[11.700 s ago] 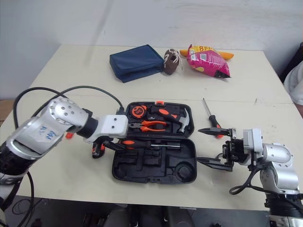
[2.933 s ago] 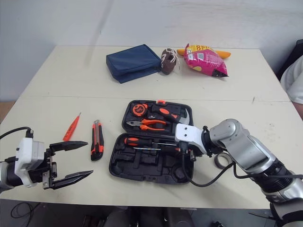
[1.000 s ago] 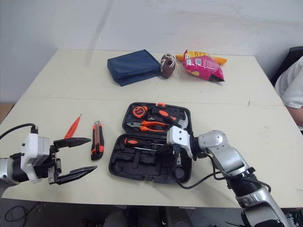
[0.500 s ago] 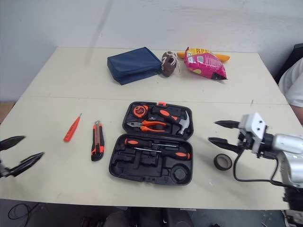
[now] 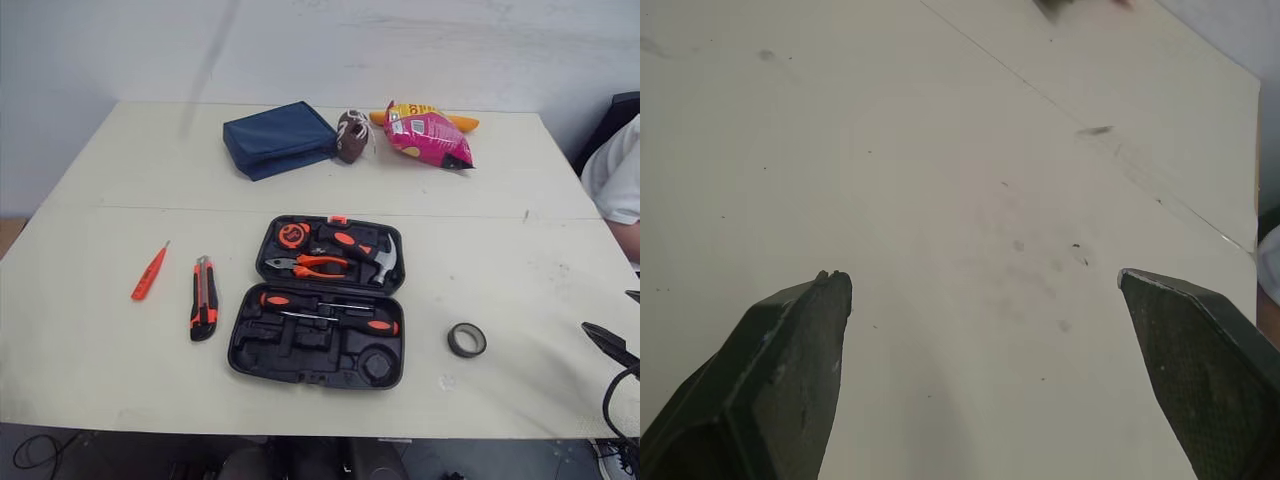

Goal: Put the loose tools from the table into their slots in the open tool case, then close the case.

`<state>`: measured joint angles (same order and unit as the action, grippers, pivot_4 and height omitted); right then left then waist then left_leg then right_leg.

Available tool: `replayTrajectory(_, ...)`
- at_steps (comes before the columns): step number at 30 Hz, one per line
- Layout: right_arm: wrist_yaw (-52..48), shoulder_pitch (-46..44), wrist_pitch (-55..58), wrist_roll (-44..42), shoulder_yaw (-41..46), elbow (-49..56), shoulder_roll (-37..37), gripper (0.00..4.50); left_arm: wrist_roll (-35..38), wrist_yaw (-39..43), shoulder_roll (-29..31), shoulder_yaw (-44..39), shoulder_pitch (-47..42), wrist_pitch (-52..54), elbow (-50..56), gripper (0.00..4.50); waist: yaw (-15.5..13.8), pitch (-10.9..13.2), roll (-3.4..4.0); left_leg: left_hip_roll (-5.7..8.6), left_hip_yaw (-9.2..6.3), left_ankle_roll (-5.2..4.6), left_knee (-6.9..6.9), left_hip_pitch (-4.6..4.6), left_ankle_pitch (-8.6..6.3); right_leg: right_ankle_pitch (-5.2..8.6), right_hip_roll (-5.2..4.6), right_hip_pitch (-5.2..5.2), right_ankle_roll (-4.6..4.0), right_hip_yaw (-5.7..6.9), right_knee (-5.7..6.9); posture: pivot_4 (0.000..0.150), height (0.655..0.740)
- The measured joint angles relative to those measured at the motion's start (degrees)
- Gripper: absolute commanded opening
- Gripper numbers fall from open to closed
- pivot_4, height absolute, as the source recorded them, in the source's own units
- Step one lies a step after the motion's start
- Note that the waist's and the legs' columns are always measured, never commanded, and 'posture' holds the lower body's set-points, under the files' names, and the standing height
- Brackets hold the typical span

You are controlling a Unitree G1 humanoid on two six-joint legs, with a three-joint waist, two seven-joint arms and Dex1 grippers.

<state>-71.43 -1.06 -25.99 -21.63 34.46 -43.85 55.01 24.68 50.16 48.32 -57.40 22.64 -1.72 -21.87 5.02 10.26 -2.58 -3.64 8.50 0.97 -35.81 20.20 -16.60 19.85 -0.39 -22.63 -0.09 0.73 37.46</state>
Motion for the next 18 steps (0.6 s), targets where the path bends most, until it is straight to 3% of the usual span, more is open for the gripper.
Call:
replayTrajectory(6,-2.79,-4.33,4.26,-5.15,-4.92,11.39,-7.13,4.46,2.27,-2.11,-0.91,4.66,-1.58,9.31,12.41,4.50,-0.16,0.10,0.19,0.01,0.00,-0.18,0.14,0.00,0.16,-0.08,0.00,-0.05,0.18,-0.01,0.15,0.150,0.7400)
replayTrajectory(10,-2.22,-6.26,15.73,-13.27,-9.46,26.64,-12.50,4.46,3.21,-7.05,-0.02,9.17,-3.93,20.86,21.75,4.50,-0.39,0.12,0.22,0.01,-0.07,-0.13,0.22,0.04,0.23,-0.05,0.02,-0.13,0.22,0.01,0.25,0.150,0.7400)
replayTrajectory(15,-4.08,-9.33,15.42,-14.28,-16.17,38.27,-18.42,4.46,10.75,-14.54,3.75,15.34,-8.41,45.83,36.01,4.50,-0.49,0.16,0.28,0.04,-0.07,-0.15,0.19,0.07,0.25,-0.06,-0.02,-0.12,0.28,0.01,0.26,0.150,0.7400)
replayTrajectory(18,-4.75,-11.10,13.33,-14.22,-19.09,41.82,-21.62,4.46,10.85,-21.56,2.69,20.83,-15.05,53.77,39.55,4.50,-0.73,0.28,0.45,0.08,-0.07,-0.18,0.17,0.07,0.29,-0.08,-0.02,-0.12,0.31,0.00,0.29,0.150,0.7400)
